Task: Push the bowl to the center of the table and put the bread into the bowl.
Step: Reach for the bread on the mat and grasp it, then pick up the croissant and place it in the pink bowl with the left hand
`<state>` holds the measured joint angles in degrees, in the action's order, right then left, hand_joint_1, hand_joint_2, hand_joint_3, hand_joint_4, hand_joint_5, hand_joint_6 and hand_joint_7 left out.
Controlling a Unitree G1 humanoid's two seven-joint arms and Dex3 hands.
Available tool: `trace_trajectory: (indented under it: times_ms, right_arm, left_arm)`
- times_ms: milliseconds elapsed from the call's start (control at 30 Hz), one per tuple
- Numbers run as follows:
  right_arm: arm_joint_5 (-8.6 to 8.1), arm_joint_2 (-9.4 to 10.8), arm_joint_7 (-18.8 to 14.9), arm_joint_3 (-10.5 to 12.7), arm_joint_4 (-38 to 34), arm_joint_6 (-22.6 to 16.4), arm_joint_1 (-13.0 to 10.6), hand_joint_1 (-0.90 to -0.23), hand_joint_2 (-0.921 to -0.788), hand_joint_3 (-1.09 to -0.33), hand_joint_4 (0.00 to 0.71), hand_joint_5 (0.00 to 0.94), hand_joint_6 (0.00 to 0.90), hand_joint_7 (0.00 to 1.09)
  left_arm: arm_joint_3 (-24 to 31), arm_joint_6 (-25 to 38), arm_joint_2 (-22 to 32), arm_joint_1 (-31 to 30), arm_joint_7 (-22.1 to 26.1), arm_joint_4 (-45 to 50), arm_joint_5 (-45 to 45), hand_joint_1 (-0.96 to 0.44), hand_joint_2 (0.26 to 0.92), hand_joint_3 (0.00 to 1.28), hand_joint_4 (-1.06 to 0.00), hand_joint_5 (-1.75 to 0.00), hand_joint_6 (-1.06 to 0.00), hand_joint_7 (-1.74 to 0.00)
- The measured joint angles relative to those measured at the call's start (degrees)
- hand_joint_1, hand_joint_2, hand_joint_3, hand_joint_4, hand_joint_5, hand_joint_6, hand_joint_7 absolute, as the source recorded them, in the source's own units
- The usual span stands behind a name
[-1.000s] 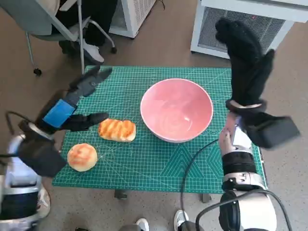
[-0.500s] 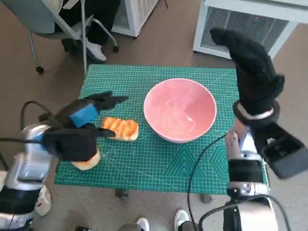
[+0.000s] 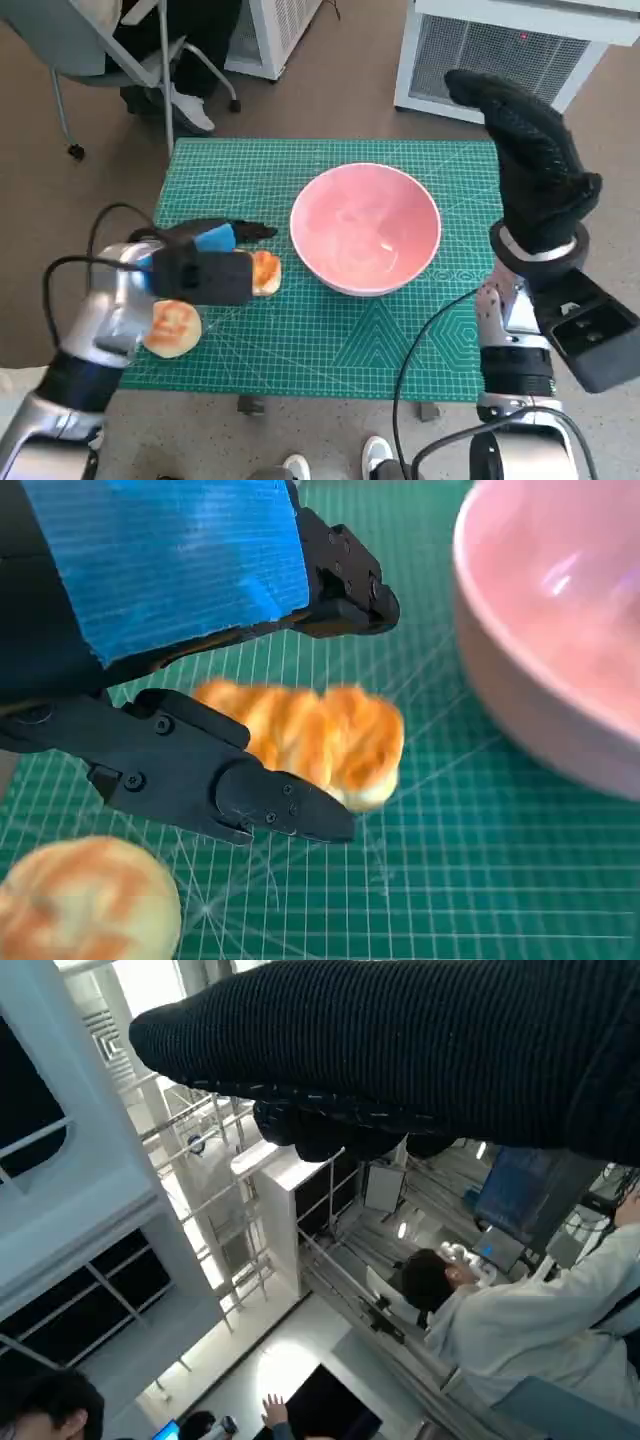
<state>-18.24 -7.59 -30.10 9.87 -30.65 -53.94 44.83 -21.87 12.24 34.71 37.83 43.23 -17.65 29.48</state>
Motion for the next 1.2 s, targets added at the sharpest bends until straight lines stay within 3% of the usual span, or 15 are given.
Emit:
trace_trajectory:
  times_ms: [200,267,333,400,433,467,500,567,667,867,1200]
  right_arm:
    - [0.03,-0.20,0.63,-0.10,0.29,0.11,-0.31,-0.597,-0.921,-0.856,0.237,0.023,-0.001,0.65]
    - [0.21,-0.20,0.89,-0.15,0.39,0.12,-0.41,-0.598,-0.921,-0.856,0.236,0.024,-0.001,0.65]
    - [0.37,-0.20,1.22,-0.20,0.43,0.12,-0.45,-0.601,-0.921,-0.855,0.236,0.025,-0.001,0.65]
    - [0.43,-0.20,1.44,-0.28,0.47,0.14,-0.49,-0.603,-0.921,-0.855,0.235,0.025,-0.001,0.64]
    - [0.44,-0.20,1.58,-0.35,0.50,0.14,-0.51,-0.604,-0.921,-0.854,0.235,0.025,-0.001,0.64]
    - [0.44,-0.20,1.66,-0.40,0.54,0.15,-0.54,-0.605,-0.921,-0.854,0.235,0.026,-0.001,0.64]
    - [0.44,-0.20,1.72,-0.47,0.56,0.15,-0.56,-0.606,-0.921,-0.854,0.235,0.026,-0.001,0.64]
    - [0.43,-0.20,1.83,-0.58,0.63,0.18,-0.63,-0.608,-0.921,-0.854,0.234,0.027,-0.001,0.64]
    - [0.41,-0.22,1.93,-0.70,0.70,0.31,-0.79,-0.608,-0.921,-0.854,0.233,0.028,-0.001,0.64]
    - [0.38,-0.23,1.96,-0.97,0.83,0.54,-0.96,-0.594,-0.921,-0.857,0.231,0.030,-0.001,0.63]
    - [-0.01,-0.44,1.95,-1.12,1.34,1.20,-1.23,-0.577,-0.921,-0.859,0.227,0.033,-0.001,0.63]
  left_arm:
    - [-1.84,0.39,-1.58,1.01,-0.83,-4.28,1.74,-0.27,0.786,0.00,-0.26,-0.01,-0.45,-0.04]
    - [-2.37,0.31,-2.04,1.31,-1.92,-5.66,2.31,-0.23,0.787,0.00,-0.32,-0.03,-0.48,-0.06]
    - [-2.61,0.23,-2.44,1.65,-2.95,-6.70,2.62,-0.16,0.770,0.04,-0.37,-0.73,-0.54,-0.07]
    - [-2.88,0.07,-2.84,2.05,-3.88,-7.69,3.23,-0.12,0.775,0.04,-0.42,-0.98,-0.60,-0.09]
    - [-3.06,-0.13,-3.03,2.24,-4.41,-8.24,3.54,-0.11,0.782,0.04,-0.43,-1.00,-0.63,-0.11]
    - [-3.24,-0.37,-3.18,2.45,-5.12,-8.66,3.94,-0.10,0.797,0.03,-0.47,-0.99,-0.64,-0.21]
    - [-3.38,-0.54,-3.24,2.61,-5.62,-8.98,4.27,-0.06,0.841,0.06,-0.52,-1.11,-0.62,-0.56]
    - [-3.64,-0.95,-3.25,2.84,-6.50,-9.46,4.73,-0.03,0.888,0.09,-0.58,-1.22,-0.60,-0.90]
    - [-3.91,-1.53,-3.24,3.07,-7.56,-10.15,5.55,-0.01,0.910,0.08,-0.62,-1.28,-0.65,-0.99]
    - [-3.59,-2.36,-2.58,2.62,-8.21,-9.35,5.88,0.00,0.910,0.07,-0.62,-1.32,-0.74,-0.95]
    - [5.65,-3.00,0.83,-0.34,-9.81,6.07,2.07,0.00,0.919,0.05,-0.69,-1.12,-0.66,-1.18]
